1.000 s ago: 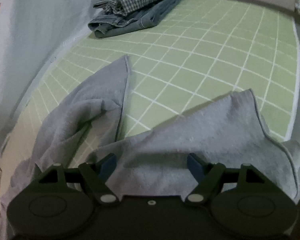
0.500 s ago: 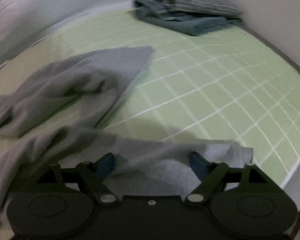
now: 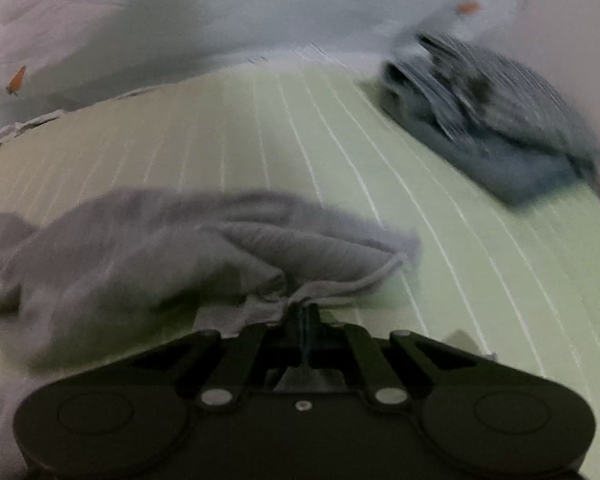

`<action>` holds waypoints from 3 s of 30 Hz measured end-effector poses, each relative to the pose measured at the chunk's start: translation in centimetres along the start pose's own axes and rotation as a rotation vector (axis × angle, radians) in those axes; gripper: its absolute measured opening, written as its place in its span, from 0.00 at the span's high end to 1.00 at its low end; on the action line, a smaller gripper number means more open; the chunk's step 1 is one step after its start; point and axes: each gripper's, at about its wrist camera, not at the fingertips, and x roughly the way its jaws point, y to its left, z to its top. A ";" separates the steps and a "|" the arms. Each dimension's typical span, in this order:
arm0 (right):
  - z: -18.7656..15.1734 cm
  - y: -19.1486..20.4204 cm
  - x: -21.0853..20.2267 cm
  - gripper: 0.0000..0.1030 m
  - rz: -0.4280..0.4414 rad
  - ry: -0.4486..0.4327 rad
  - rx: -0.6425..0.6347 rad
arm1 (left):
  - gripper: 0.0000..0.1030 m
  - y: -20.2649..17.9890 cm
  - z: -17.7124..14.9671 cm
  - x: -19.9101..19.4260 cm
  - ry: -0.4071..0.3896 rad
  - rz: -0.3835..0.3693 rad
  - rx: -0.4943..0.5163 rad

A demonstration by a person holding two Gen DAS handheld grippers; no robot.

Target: Fold clothes

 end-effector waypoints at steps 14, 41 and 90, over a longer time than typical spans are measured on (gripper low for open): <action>5.0 1.6 1.5 0.73 0.127 0.034 0.252 | 0.00 -0.4 0.2 0.1 0.015 -0.005 0.022; -14.7 -4.8 -14.2 0.88 0.064 0.185 0.432 | 0.00 -0.5 -2.8 -0.7 -0.006 -0.019 0.145; -10.1 -16.6 -10.8 0.46 -0.033 0.015 0.455 | 0.00 -6.3 -12.2 -3.1 0.018 0.019 0.101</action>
